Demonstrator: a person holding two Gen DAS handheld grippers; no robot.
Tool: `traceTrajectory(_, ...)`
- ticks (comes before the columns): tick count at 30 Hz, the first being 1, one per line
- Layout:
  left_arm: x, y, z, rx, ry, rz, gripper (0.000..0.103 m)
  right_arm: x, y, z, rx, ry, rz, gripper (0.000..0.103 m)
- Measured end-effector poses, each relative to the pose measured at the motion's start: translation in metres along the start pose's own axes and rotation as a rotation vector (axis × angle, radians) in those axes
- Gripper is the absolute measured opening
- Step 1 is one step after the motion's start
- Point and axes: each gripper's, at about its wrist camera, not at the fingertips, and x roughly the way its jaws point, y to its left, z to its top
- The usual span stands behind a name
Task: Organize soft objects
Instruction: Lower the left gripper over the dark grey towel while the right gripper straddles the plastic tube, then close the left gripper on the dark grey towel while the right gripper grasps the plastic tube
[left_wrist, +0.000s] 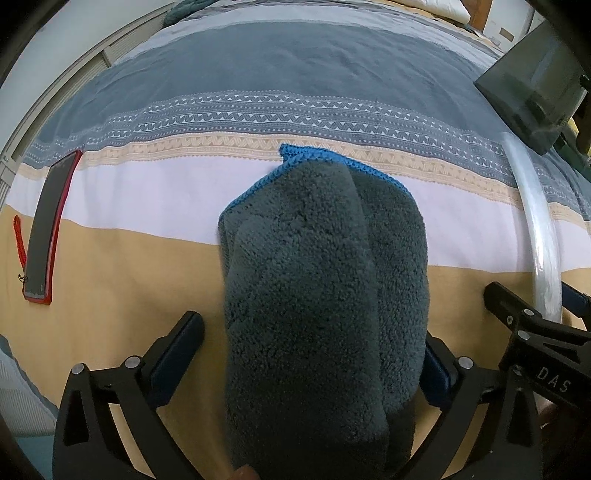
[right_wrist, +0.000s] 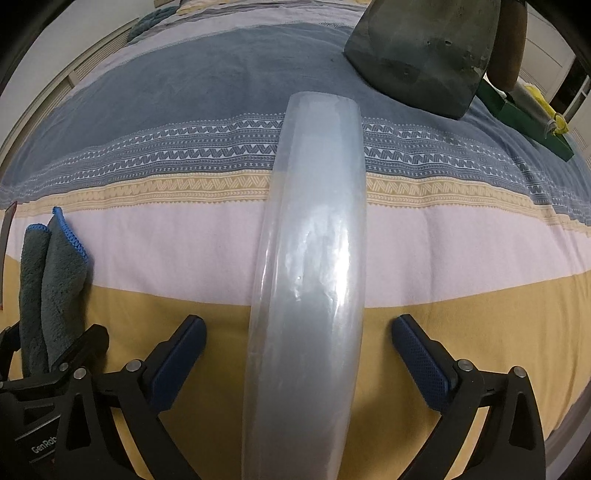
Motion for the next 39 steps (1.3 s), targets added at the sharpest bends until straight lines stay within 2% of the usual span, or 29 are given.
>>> traceTrajectory(13,0.002,-0.001,-0.005,0.004,0.001,0.006,0.102,0.000,0.003,0.001,-0.003,0.021,-0.018,0.103)
traceTrajectory(29,0.010,-0.013,-0.002,0.011,0.010,0.034,0.102,-0.014,0.011,-0.008,-0.046,-0.021,-0.042,0.085)
traceTrajectory(39,0.006,-0.011,0.002,0.008,0.016,0.034,0.102,-0.016,0.014,-0.009,-0.062,-0.019,-0.043,0.080)
